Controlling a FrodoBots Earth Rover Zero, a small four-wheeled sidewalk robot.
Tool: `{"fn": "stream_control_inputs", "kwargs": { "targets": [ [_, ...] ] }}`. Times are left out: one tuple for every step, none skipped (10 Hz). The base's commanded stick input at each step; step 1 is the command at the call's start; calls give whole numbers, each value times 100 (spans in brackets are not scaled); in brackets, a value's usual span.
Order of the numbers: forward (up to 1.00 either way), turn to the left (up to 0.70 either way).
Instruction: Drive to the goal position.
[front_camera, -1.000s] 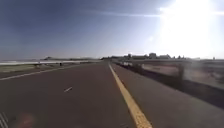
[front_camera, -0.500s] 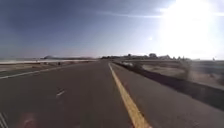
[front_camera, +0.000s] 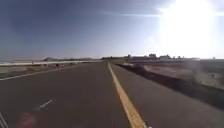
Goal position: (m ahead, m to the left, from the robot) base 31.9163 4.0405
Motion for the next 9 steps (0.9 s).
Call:
{"fn": "stream_control_inputs", "kwargs": {
  "targets": [
    [70,0],
    [70,0],
    [70,0],
    [70,0],
    [70,0],
    [70,0],
    [70,0],
    [70,0],
    [70,0]
  ]
}}
